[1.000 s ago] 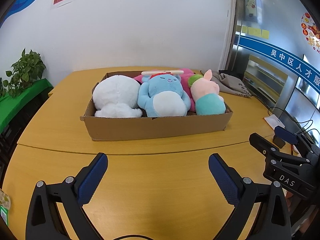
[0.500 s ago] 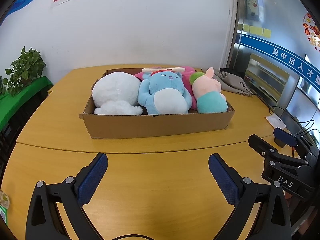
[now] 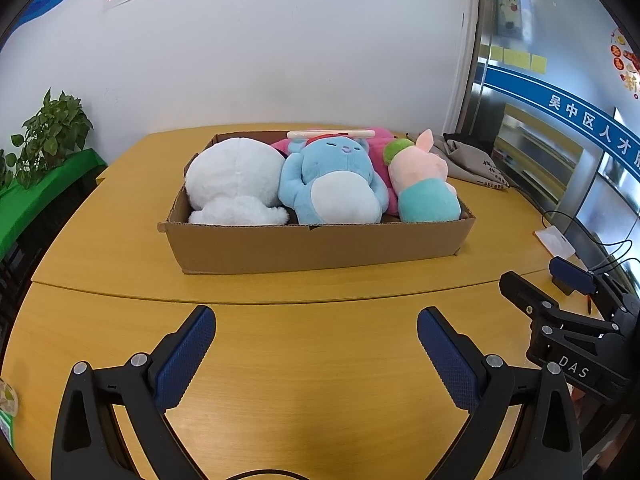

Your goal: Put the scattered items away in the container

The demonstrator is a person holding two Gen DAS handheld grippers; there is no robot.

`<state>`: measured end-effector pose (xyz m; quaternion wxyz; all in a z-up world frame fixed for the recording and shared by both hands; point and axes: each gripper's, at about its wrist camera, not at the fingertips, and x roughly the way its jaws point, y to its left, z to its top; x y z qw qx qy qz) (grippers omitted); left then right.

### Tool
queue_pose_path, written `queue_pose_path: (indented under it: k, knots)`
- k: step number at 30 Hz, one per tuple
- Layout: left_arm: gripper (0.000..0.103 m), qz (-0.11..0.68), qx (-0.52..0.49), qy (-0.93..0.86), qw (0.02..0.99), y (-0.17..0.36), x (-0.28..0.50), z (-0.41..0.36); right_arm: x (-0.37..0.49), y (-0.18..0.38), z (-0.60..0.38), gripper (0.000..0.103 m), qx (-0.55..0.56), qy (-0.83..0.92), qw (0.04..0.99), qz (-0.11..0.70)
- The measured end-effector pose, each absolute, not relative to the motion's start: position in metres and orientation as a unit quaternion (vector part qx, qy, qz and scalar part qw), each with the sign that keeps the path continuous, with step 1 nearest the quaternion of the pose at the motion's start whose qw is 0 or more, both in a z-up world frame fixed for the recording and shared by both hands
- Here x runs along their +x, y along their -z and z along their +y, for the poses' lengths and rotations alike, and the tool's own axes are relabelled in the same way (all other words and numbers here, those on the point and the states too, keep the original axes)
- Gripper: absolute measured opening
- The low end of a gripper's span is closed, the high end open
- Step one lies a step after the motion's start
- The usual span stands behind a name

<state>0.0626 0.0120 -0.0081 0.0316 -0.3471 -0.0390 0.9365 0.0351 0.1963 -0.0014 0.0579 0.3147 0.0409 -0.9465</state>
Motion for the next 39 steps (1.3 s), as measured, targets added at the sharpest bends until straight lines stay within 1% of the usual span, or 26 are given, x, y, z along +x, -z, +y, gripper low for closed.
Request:
queue_pose_path:
  k: [39]
  knots:
    - [0.102, -0.044, -0.379, -0.923, 0.041, 0.041, 0.040, 0.012, 0.016, 0.030, 0.193, 0.085, 0.340, 0.937, 0.065, 0.038]
